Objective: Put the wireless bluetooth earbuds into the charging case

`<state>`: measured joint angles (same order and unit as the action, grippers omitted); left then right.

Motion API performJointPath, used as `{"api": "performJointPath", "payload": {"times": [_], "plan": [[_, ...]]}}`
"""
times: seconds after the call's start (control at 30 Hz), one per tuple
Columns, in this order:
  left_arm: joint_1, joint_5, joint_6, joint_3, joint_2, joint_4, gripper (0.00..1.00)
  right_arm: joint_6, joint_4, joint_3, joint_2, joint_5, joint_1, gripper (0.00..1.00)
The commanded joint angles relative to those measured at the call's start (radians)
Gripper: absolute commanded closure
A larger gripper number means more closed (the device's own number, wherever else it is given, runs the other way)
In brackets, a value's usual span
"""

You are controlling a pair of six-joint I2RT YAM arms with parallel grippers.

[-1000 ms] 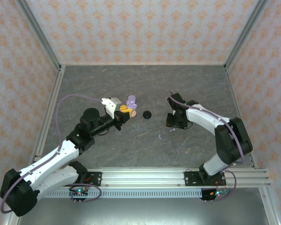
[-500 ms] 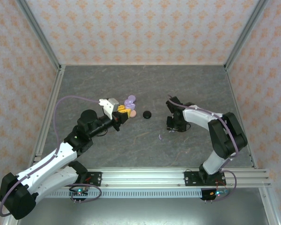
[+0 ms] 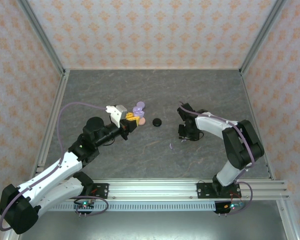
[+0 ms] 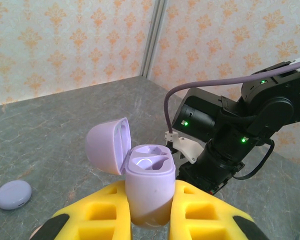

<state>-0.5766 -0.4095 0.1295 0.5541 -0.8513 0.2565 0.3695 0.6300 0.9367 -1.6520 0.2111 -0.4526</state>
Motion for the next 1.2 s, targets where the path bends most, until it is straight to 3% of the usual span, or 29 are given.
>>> {"api": "performJointPath", "payload": {"times": [0.0, 0.43, 0.63, 0.83, 0.97, 1.17], "plan": [[-0.008, 0.019, -0.022, 0.003, 0.005, 0.010, 0.98, -0.006, 0.062, -0.022, 0.018, -0.005, -0.001, 0.70], [-0.007, 0.016, -0.021, 0.001, 0.004, 0.015, 0.98, -0.027, 0.011, -0.027, 0.048, 0.030, -0.006, 0.78], [-0.007, -0.023, -0.006, -0.005, 0.001, 0.060, 0.98, -0.050, -0.076, -0.006, 0.223, 0.063, -0.006, 0.78], [-0.008, -0.045, 0.002, -0.003, -0.017, 0.119, 0.98, -0.027, -0.221, 0.049, 0.455, 0.183, -0.015, 0.78], [-0.008, -0.084, 0.013, 0.014, -0.059, 0.161, 0.98, -0.019, -0.294, 0.129, 0.525, 0.208, -0.090, 0.78], [-0.015, -0.121, 0.014, 0.036, -0.108, 0.195, 0.98, -0.052, -0.323, 0.241, 0.521, 0.073, -0.255, 0.78]]}}
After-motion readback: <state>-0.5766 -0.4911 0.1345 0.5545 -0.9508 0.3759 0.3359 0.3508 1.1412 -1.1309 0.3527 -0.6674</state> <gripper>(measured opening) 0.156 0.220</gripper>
